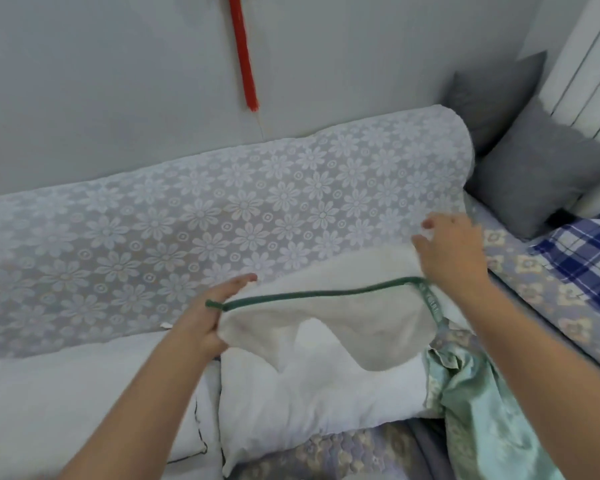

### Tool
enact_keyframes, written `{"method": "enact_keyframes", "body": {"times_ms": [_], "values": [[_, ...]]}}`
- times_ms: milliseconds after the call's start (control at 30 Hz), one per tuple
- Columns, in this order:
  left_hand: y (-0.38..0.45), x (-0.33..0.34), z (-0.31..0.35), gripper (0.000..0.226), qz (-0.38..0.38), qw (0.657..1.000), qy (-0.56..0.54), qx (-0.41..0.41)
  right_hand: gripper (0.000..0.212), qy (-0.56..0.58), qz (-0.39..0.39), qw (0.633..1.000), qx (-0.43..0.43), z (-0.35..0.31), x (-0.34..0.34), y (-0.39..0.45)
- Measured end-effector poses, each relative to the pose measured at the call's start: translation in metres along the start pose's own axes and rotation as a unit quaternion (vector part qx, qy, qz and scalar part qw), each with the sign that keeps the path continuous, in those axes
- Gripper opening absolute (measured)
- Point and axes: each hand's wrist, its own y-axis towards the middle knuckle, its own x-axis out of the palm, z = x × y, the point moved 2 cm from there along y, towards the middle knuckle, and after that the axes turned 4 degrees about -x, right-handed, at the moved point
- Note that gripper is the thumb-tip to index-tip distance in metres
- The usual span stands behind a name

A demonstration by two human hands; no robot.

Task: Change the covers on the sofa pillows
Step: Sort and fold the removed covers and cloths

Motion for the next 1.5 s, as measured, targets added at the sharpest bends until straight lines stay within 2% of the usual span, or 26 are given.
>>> {"method": "enact_keyframes", "body": {"times_ms": [33, 67, 100, 167, 200, 267, 300, 367, 500, 567, 633, 700, 733, 800, 833, 933, 1033, 1100, 1200, 1233, 1267, 1367, 1433, 1500], "values": [[0.005, 0.014, -0.01, 0.011, 0.013, 0.999, -0.032, 0.014, 0.016, -0.022, 0.053, 0.998, -0.018, -0.007, 0.002, -0.013], [0.01, 0.029, -0.016, 0.007, 0.037, 0.997, -0.036, 0.05, 0.02, 0.047, 0.035, 0.998, -0.011, -0.021, 0.004, -0.032], [0.014, 0.042, -0.022, 0.007, 0.072, 0.992, -0.011, 0.102, 0.026, 0.155, -0.051, 0.987, 0.014, -0.039, 0.011, -0.056], [0.011, 0.067, -0.032, 0.01, 0.135, 0.959, 0.119, 0.219, 0.032, 0.317, -0.269, 0.906, 0.082, -0.072, 0.031, -0.102], [0.009, 0.077, -0.038, 0.011, 0.14, 0.936, 0.181, 0.268, 0.033, 0.348, -0.318, 0.877, 0.09, -0.081, 0.038, -0.119], [0.005, 0.089, -0.044, 0.012, 0.132, 0.899, 0.262, 0.326, 0.029, 0.379, -0.292, 0.874, 0.081, -0.086, 0.049, -0.131], [0.004, 0.093, -0.045, 0.013, 0.134, 0.886, 0.284, 0.34, 0.022, 0.393, -0.263, 0.877, 0.083, -0.082, 0.052, -0.131], [0.006, 0.092, -0.044, 0.016, 0.149, 0.872, 0.303, 0.355, 0.015, 0.4, -0.255, 0.876, 0.08, -0.072, 0.056, -0.13], [0.006, 0.095, -0.049, 0.016, 0.162, 0.846, 0.342, 0.376, 0.033, 0.407, -0.307, 0.856, 0.087, -0.066, 0.059, -0.134], [0.004, 0.098, -0.052, 0.015, 0.154, 0.844, 0.35, 0.376, 0.039, 0.381, -0.304, 0.869, 0.085, -0.066, 0.06, -0.132], [0.001, 0.101, -0.056, 0.015, 0.142, 0.846, 0.355, 0.371, 0.035, 0.324, -0.289, 0.9, 0.045, -0.065, 0.061, -0.131], [-0.004, 0.102, -0.062, 0.009, 0.125, 0.859, 0.343, 0.358, 0.034, 0.311, -0.287, 0.906, 0.031, -0.064, 0.061, -0.131], [-0.006, 0.102, -0.066, 0.006, 0.111, 0.881, 0.314, 0.337, 0.035, 0.324, -0.285, 0.901, 0.041, -0.064, 0.061, -0.13], [-0.009, 0.1, -0.078, 0.024, 0.081, 0.931, 0.231, 0.27, 0.036, 0.361, -0.261, 0.893, 0.064, -0.063, 0.062, -0.127], [-0.009, 0.097, -0.086, 0.031, 0.077, 0.946, 0.199, 0.242, 0.034, 0.379, -0.238, 0.891, 0.075, -0.062, 0.063, -0.125], [-0.017, 0.095, -0.103, 0.03, 0.089, 0.954, 0.194, 0.213, 0.015, 0.388, -0.175, 0.9, 0.094, -0.06, 0.062, -0.123], [-0.022, 0.101, -0.106, 0.035, 0.02, 0.954, 0.211, 0.21, 0.007, 0.315, -0.174, 0.931, 0.061, -0.059, 0.061, -0.124], [-0.022, 0.102, -0.097, 0.038, 0.027, 0.93, 0.261, 0.259, 0.011, 0.309, -0.171, 0.934, 0.059, -0.059, 0.06, -0.126], [-0.01, 0.098, -0.086, 0.041, 0.055, 0.835, 0.419, 0.353, 0.017, 0.327, -0.15, 0.928, 0.093, -0.056, 0.055, -0.127], [-0.008, 0.099, -0.086, 0.04, 0.054, 0.81, 0.459, 0.361, 0.018, 0.339, -0.148, 0.923, 0.11, -0.055, 0.054, -0.125], [-0.006, 0.099, -0.086, 0.04, 0.047, 0.802, 0.474, 0.36, 0.018, 0.35, -0.15, 0.916, 0.128, -0.051, 0.054, -0.123], [-0.012, 0.102, -0.073, 0.038, 0.043, 0.825, 0.444, 0.347, 0.014, 0.367, -0.177, 0.893, 0.192, -0.024, 0.064, -0.114], [-0.015, 0.094, -0.053, 0.043, 0.065, 0.84, 0.409, 0.351, 0.012, 0.321, -0.187, 0.899, 0.232, 0.011, 0.078, -0.11], [-0.015, 0.08, -0.027, 0.043, 0.055, 0.868, 0.35, 0.349, 0.012, 0.269, -0.19, 0.905, 0.27, 0.051, 0.083, -0.112]]}}
